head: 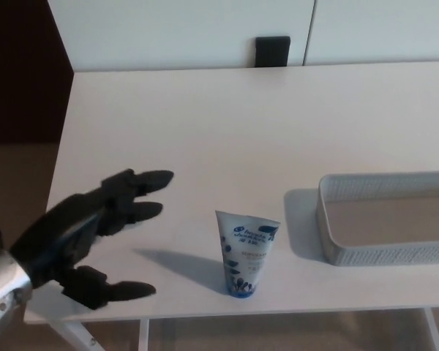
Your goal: The robot walks towards a table in front, picks a shampoo with left hand and puts it in a small grey container
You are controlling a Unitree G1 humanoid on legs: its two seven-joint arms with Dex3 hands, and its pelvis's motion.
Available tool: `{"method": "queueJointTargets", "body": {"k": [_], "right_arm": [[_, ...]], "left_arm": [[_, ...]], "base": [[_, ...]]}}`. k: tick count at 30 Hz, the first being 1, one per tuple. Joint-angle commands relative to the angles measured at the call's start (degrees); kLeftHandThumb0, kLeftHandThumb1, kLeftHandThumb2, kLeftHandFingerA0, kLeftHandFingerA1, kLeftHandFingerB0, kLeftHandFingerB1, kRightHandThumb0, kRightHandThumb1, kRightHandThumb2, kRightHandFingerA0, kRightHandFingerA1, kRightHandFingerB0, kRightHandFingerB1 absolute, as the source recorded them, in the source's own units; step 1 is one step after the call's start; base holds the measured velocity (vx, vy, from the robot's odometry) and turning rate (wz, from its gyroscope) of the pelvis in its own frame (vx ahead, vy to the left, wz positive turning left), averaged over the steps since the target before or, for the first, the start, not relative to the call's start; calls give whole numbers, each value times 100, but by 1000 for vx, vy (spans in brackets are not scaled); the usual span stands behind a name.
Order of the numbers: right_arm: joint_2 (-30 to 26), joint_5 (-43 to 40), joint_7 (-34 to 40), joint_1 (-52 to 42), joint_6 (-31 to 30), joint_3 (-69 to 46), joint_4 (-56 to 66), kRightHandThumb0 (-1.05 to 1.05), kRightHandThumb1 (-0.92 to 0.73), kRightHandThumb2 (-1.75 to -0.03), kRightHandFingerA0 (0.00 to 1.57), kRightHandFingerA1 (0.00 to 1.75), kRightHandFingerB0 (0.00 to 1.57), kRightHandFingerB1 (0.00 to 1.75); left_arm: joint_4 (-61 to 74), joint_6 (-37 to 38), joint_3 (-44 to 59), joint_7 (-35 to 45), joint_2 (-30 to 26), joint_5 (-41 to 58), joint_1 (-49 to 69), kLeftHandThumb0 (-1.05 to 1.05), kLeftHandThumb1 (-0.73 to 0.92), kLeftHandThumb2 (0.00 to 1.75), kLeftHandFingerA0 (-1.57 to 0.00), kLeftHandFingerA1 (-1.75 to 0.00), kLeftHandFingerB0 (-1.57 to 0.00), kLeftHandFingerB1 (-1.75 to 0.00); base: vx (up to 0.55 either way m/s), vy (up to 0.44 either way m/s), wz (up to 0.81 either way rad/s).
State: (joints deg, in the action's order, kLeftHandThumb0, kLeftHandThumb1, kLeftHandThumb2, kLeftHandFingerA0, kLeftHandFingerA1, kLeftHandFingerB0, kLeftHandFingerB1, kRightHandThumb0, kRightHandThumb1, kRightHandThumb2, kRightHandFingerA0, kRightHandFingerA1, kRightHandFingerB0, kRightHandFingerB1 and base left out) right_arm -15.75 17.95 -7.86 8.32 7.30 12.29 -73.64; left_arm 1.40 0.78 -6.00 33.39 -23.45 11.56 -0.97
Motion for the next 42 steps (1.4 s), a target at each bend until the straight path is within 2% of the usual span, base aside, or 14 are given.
{"method": "queueJointTargets", "body": {"k": [1, 17, 18, 22, 25, 27, 30, 34, 35, 38, 39, 40, 41, 42], "right_arm": [[-8, -5, -26, -63, -24, -7, 19, -38, -70, -61, 64, 46, 51, 39], [20, 26, -49, 39, -118, 47, -20, -38, -68, -60, 64, 45, 53, 40], [20, 9, -62, 34, -109, 33, -17, -37, -68, -60, 64, 45, 53, 40], [11, 35, -65, 23, -87, 58, -2, -38, -68, -60, 62, 44, 53, 40], [20, -2, -81, 30, -94, 30, 16, -37, -69, -60, 63, 45, 53, 40], [17, 21, -72, 31, -88, 51, 21, -37, -69, -61, 63, 45, 53, 40], [21, 11, -77, 39, -87, 41, 8, -37, -69, -61, 62, 44, 51, 39], [34, 48, -42, 41, -110, 79, -9, -38, -69, -60, 62, 44, 51, 39], [32, 54, -41, 34, -110, 90, 2, -39, -69, -61, 64, 45, 52, 39], [46, 6, -83, 20, -103, 55, 2, -37, -69, -61, 64, 46, 53, 40], [42, 6, -89, 17, -92, 55, 4, -37, -69, -61, 64, 45, 52, 40], [30, 13, -97, 6, -57, 63, 8, -38, -69, -61, 64, 46, 52, 40], [25, 25, -92, 2, -41, 73, 8, -38, -69, -61, 65, 46, 53, 40], [22, 38, -85, 1, -27, 85, 6, -38, -69, -61, 65, 46, 53, 40]], "left_arm": [[-2, -185, -217, 25, -97, -393, -46, -62, 24, 65, 0, -27, 0, -26], [-203, -2, -574, -91, 75, -790, -130, -65, 27, 63, 0, -34, 0, -41], [-237, 39, -580, -90, 94, -806, -136, -67, 35, 52, 0, -40, 0, -43], [-330, 23, -615, -91, 206, -826, -201, -68, 27, 64, 0, -35, 0, -36], [-417, -28, -603, -20, 302, -731, -273, -67, 27, 63, 0, -33, 0, -38], [-431, -61, -629, -37, 361, -774, -312, -70, 32, 53, 0, -44, 0, -47], [-371, -224, -669, -95, 467, -791, -347, -68, 31, 54, 0, -50, 0, -51], [-369, -194, -699, -138, 553, -845, -322, -67, 33, 51, 0, -51, 0, -50], [-343, -152, -734, -205, 610, -904, -305, -71, 28, 62, 0, -56, 0, -50], [-323, -148, -757, -279, 679, -946, -268, -71, 29, 62, 0, -59, 0, -51], [-324, -151, -759, -299, 707, -941, -258, -69, 29, 61, -3, -67, 0, -55], [-319, -156, -771, -341, 760, -955, -233, -35, -1, 70, -2, -55, -5, -58], [-314, -160, -772, -343, 776, -966, -223, -65, 34, 52, -8, -67, 0, -59], [-310, -166, -771, -340, 790, -969, -215, -65, 34, 52, -8, -67, 0, -59]], "base": [[0, 0, 0], [0, 0, 0], [0, 0, 0], [0, 0, 0], [0, 0, 0], [0, 0, 0], [0, 0, 0], [0, 0, 0], [0, 0, 0], [0, 0, 0], [0, 0, 0], [0, 0, 0], [0, 0, 0], [0, 0, 0]]}}
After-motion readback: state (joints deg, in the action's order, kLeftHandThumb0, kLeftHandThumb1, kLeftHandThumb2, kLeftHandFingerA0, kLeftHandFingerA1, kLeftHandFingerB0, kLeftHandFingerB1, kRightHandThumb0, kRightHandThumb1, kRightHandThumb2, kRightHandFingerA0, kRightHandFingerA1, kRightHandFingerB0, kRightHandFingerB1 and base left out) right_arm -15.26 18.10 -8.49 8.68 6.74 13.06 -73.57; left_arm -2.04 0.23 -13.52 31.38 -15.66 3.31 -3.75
